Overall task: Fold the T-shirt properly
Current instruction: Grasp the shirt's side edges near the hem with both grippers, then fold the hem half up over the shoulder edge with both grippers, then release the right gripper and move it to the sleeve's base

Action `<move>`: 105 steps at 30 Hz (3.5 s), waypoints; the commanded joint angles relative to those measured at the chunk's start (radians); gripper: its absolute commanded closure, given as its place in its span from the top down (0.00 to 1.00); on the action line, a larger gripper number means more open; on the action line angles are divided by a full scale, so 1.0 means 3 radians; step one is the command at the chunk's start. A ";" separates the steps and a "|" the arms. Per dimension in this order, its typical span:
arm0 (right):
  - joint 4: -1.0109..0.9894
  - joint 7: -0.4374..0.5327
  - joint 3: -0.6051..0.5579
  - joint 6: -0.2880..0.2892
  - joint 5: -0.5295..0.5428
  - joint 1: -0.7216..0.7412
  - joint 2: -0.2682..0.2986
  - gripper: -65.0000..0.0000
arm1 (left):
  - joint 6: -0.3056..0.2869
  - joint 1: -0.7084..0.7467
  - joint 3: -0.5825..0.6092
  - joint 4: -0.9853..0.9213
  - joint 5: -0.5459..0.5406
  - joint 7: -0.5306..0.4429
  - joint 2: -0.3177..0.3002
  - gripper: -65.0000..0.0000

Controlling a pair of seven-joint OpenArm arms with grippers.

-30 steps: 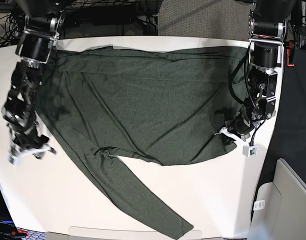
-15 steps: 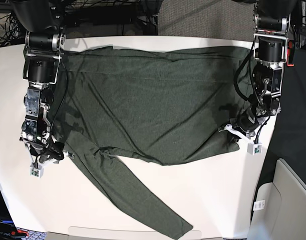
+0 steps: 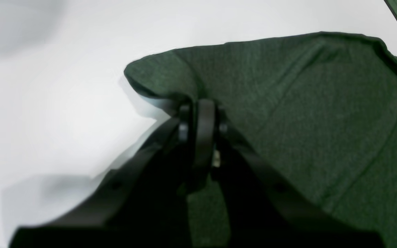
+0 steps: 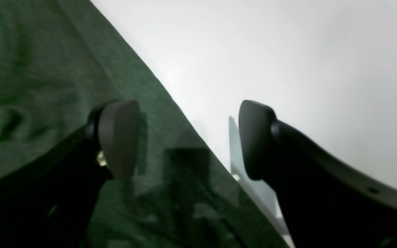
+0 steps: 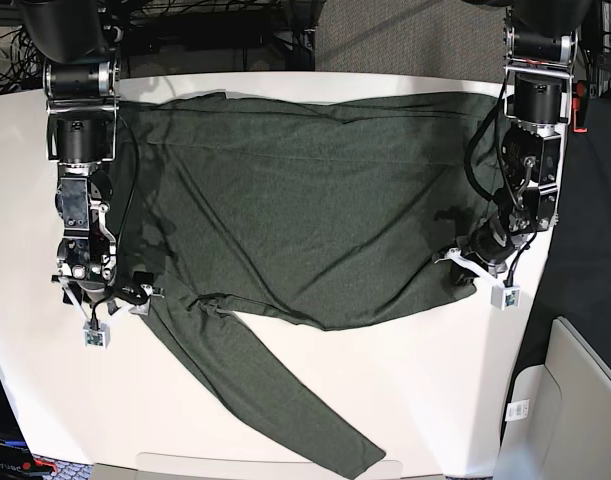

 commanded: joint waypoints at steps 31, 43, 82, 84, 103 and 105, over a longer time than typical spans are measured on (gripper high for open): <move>0.0941 0.0165 0.0216 0.0001 0.0017 -0.0530 -0.0059 0.00 | -0.0021 -0.0021 -0.0055 0.0185 -0.0034 -0.0076 -0.0057 0.00; 0.1662 0.0078 0.0645 0.0605 0.0523 -0.1154 -0.0019 0.00 | -0.0021 0.0398 -0.0935 0.0973 -0.0034 0.0436 -0.0042 0.00; 0.2956 -0.0362 0.1776 0.0907 0.1316 -0.2381 0.0099 0.00 | -0.0031 0.1447 -0.1456 0.1781 -0.0034 0.0610 -0.0088 0.00; 0.2982 -0.0362 0.1816 0.0907 0.1316 -0.2386 0.0089 0.00 | -0.0031 0.1513 -0.1456 0.1909 -0.0034 0.0610 -0.0088 0.00; 0.2920 -0.0362 0.1842 0.0886 0.0973 -0.2294 -0.0075 0.01 | -0.0021 0.1636 -0.1431 0.1781 -0.0019 0.1157 -0.0082 0.01; 0.2915 -0.0362 0.1842 0.0886 0.0973 -0.2269 -0.0090 0.01 | -0.0021 0.1621 -0.1436 0.1725 -0.0019 0.1157 -0.0082 0.04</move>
